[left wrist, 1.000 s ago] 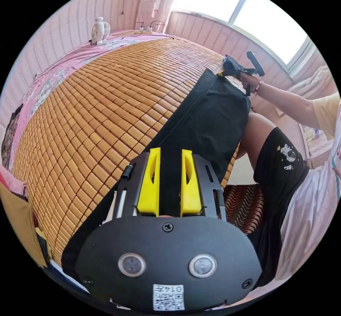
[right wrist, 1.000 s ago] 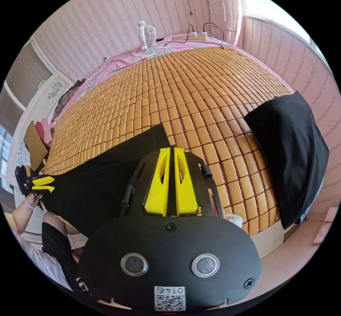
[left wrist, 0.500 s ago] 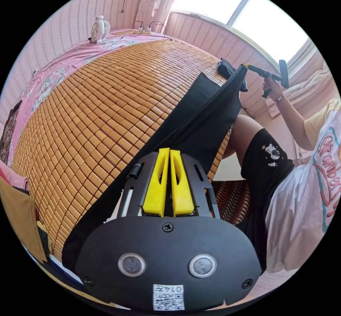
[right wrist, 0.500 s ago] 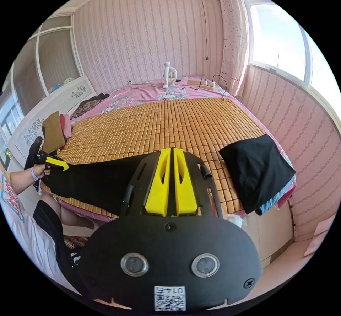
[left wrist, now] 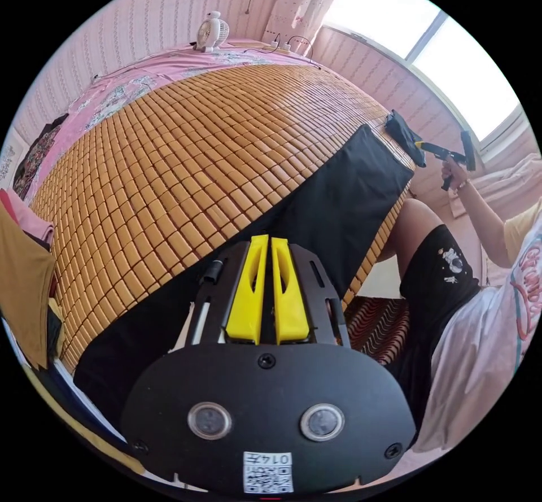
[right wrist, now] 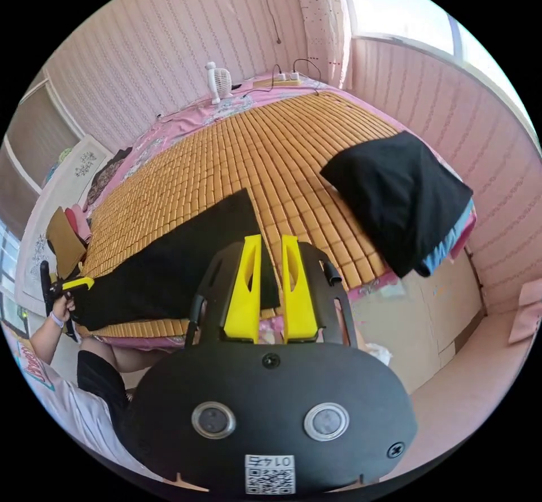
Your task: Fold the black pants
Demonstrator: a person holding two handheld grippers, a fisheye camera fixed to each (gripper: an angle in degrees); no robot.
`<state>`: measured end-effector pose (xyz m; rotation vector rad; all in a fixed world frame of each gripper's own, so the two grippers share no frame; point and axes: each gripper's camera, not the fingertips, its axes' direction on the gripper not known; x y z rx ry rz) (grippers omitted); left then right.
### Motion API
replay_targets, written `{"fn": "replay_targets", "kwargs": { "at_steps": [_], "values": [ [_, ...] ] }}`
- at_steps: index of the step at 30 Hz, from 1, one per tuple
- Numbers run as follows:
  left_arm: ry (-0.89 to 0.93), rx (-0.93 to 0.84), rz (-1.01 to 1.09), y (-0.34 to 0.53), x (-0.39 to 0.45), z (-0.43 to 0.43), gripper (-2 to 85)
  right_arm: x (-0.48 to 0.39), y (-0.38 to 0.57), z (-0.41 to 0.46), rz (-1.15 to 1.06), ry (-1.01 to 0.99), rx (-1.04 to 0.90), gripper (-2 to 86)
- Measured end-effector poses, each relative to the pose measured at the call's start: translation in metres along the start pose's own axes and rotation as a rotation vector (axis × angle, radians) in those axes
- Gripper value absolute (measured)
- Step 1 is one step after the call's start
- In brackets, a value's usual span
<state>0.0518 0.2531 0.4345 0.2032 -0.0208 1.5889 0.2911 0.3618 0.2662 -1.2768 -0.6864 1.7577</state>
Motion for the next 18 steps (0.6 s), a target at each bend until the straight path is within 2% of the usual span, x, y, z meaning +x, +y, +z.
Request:
{"fn": "replay_targets", "kwargs": {
  "at_steps": [3, 7, 9, 14, 16, 18],
  "values": [
    [0.079, -0.007, 0.000, 0.012, 0.016, 0.007, 1.9, 0.037, 0.043, 0.036, 0.149, -0.051, -0.075, 10.6],
    [0.140, -0.069, 0.016, 0.016, 0.043, 0.037, 4.3, 0.049, 0.052, 0.091, 0.216, -0.155, -0.112, 10.6],
    [0.120, -0.108, 0.030, 0.017, 0.052, 0.051, 3.9, 0.034, 0.047, 0.118, 0.114, 0.001, -0.132, 7.3],
    [0.056, -0.102, 0.038, 0.019, 0.058, 0.059, 1.6, 0.000, 0.040, 0.162, -0.187, 0.213, -0.221, 2.6],
    [0.045, -0.154, 0.055, 0.015, 0.063, 0.060, 0.2, -0.009, 0.037, 0.163, -0.256, 0.257, -0.188, 2.2],
    [0.019, -0.137, 0.088, 0.016, 0.070, 0.059, -0.6, -0.005, 0.034, 0.149, -0.237, 0.243, -0.067, 2.5]
  ]
}}
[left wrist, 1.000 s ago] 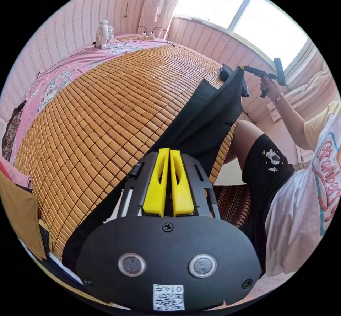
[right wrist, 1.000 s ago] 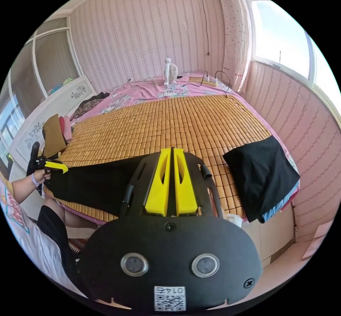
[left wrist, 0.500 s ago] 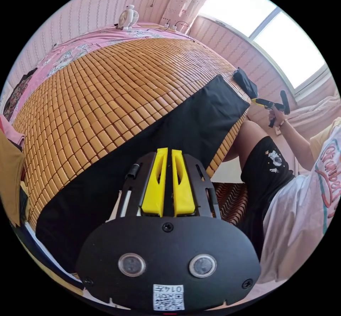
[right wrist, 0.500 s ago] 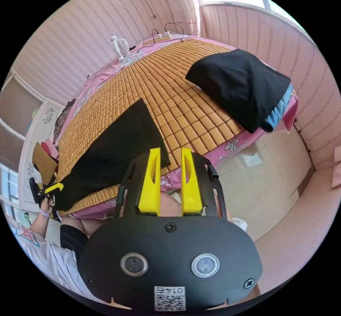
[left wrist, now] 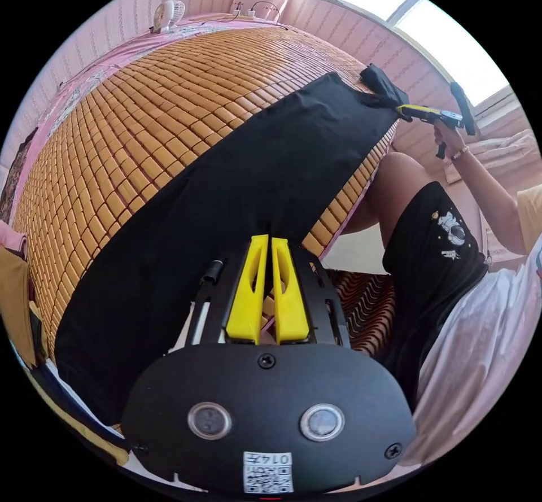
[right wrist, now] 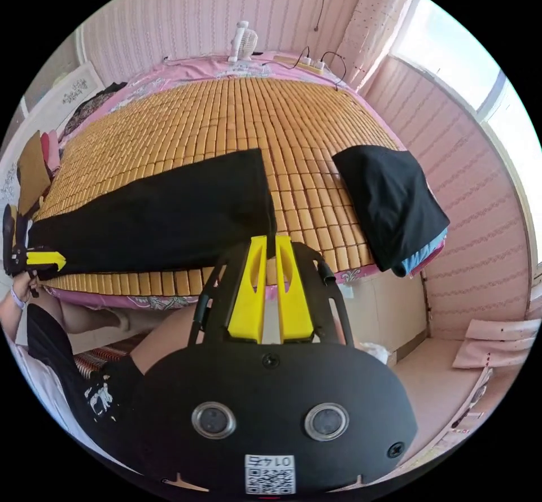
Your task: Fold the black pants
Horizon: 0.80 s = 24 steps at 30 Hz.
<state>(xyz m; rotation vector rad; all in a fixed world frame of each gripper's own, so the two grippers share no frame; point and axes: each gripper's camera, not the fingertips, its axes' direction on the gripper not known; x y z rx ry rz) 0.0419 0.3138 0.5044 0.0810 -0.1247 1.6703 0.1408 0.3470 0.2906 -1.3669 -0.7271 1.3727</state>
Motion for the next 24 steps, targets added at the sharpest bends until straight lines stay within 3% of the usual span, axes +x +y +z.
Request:
{"fn": "replay_targets", "kwargs": {
  "at_steps": [6, 10, 13, 20, 24],
  "values": [
    [0.075, 0.090, 0.002, 0.019, 0.006, -0.006, -0.9, 0.055, 0.030, 0.081, 0.215, 0.015, -0.180, 5.1],
    [0.024, 0.140, -0.055, 0.049, -0.013, -0.019, -0.7, 0.039, 0.043, 0.086, 0.195, 0.085, -0.100, 4.8],
    [-0.042, 0.173, -0.160, 0.071, -0.040, -0.025, -0.3, -0.009, 0.034, 0.093, 0.057, 0.047, -0.022, 4.6],
    [-0.011, 0.272, -0.291, 0.091, -0.080, -0.021, 0.8, -0.245, -0.016, 0.175, -0.557, -0.428, -0.044, 5.1],
    [0.066, 0.285, -0.222, 0.092, -0.060, -0.003, 1.7, -0.361, -0.017, 0.241, -0.841, -0.414, -0.142, 5.2]
  ]
}}
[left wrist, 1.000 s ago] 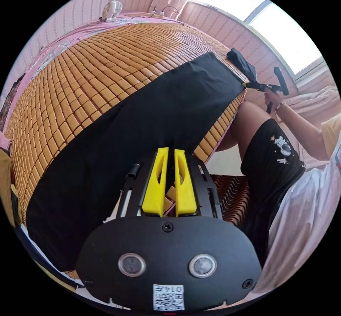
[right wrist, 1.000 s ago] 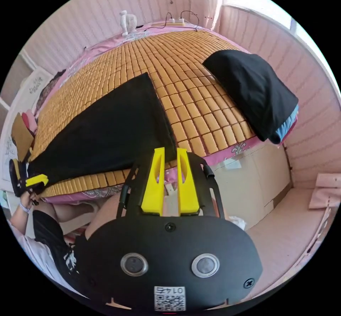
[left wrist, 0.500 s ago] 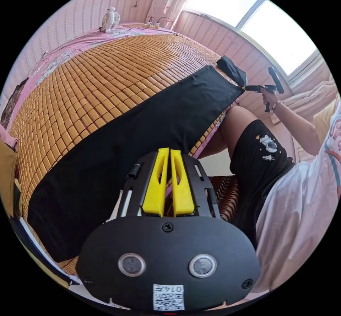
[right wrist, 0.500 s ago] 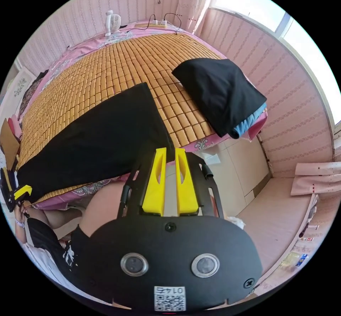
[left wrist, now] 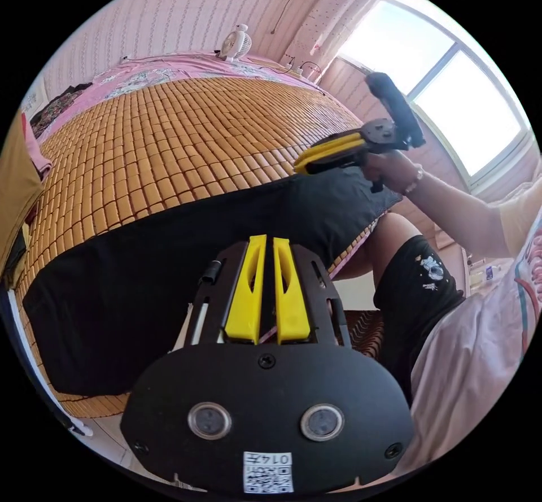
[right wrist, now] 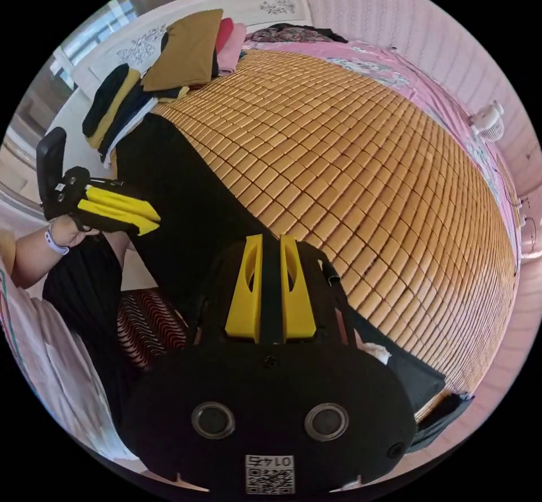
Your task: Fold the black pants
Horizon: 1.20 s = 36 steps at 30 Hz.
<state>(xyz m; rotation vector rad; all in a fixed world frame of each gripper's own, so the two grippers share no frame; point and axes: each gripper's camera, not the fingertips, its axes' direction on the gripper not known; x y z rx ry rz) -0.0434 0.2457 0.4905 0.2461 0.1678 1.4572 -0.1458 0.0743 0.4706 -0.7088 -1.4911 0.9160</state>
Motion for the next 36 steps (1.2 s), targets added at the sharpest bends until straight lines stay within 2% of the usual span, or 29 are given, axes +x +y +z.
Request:
{"fn": "replay_targets", "kwargs": {
  "at_steps": [4, 9, 14, 17, 20, 21, 24, 28, 36],
  "values": [
    [0.089, -0.029, 0.016, 0.010, 0.014, 0.023, 2.9, -0.023, -0.019, 0.071, -0.174, 0.011, -0.182, 2.0],
    [0.129, -0.038, 0.078, 0.025, 0.025, 0.039, 3.2, -0.023, -0.017, 0.107, -0.210, 0.055, -0.178, -0.2],
    [0.094, -0.107, 0.161, 0.041, 0.033, 0.054, 2.2, -0.017, -0.011, 0.140, -0.153, 0.157, -0.166, -0.6],
    [0.074, -0.080, 0.184, 0.048, 0.033, 0.049, 0.5, -0.023, -0.003, 0.157, -0.183, 0.107, -0.167, -0.8],
    [0.060, 0.015, 0.192, 0.049, 0.034, 0.042, -0.7, -0.035, 0.000, 0.198, -0.261, 0.125, -0.277, -0.9],
    [0.059, 0.009, 0.195, 0.047, 0.034, 0.046, -0.8, -0.038, 0.000, 0.222, -0.285, 0.166, -0.352, -0.9],
    [0.009, -0.056, 0.199, 0.054, 0.031, 0.065, -0.9, -0.042, -0.001, 0.247, -0.351, 0.207, -0.409, -0.8],
    [-0.019, -0.029, 0.244, 0.074, 0.029, 0.070, -1.0, -0.042, -0.003, 0.272, -0.390, 0.241, -0.486, -0.9],
    [-0.022, -0.014, 0.243, 0.098, 0.024, 0.073, -1.0, 0.000, -0.020, 0.309, -0.351, 0.090, -0.673, -1.0]
  ]
}}
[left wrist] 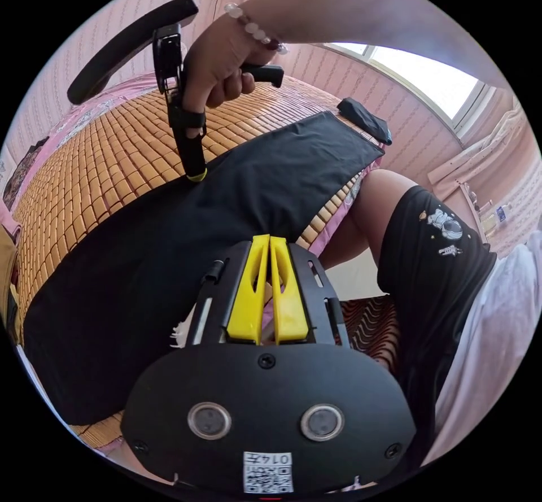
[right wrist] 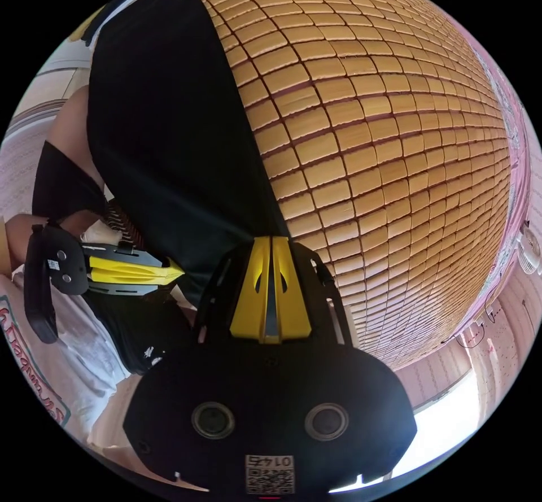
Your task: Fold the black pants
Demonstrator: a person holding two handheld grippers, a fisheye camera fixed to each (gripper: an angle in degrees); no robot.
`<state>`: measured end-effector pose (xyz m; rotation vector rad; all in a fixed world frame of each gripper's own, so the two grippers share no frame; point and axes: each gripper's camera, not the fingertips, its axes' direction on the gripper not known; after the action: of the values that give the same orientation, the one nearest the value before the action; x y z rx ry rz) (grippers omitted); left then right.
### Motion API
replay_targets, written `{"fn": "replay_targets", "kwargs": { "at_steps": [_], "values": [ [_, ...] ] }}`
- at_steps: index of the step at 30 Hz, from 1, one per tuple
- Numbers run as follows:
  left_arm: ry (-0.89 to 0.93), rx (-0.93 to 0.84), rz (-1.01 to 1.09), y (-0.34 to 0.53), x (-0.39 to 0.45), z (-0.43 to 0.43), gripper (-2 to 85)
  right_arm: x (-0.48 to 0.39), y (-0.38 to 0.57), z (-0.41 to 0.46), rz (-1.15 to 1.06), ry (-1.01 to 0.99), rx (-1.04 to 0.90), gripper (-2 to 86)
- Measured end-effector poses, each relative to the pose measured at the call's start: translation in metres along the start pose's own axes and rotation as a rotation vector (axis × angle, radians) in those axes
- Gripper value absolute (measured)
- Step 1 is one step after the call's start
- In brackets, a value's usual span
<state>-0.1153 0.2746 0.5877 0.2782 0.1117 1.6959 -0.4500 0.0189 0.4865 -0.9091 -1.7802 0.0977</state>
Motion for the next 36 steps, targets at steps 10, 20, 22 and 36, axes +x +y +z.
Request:
{"fn": "replay_targets", "kwargs": {
  "at_steps": [10, 20, 22, 36],
  "values": [
    [-0.021, 0.403, -0.337, 0.101, -0.093, -0.124, -0.6, 0.040, 0.033, -0.052, -0.090, -0.210, 0.192, 0.1],
    [-0.493, 0.389, -0.694, 0.259, -0.166, -0.197, 11.6, -0.065, -0.107, -0.166, -0.335, -0.135, 0.703, 11.0],
    [-0.435, 0.361, -0.659, 0.270, -0.178, -0.193, 12.5, -0.076, -0.137, -0.170, -0.323, -0.132, 0.690, 11.0],
    [-0.458, 0.166, -0.629, 0.291, -0.176, -0.198, -0.6, -0.082, -0.130, -0.259, -0.650, -0.410, 0.584, 1.4]
  ]
}}
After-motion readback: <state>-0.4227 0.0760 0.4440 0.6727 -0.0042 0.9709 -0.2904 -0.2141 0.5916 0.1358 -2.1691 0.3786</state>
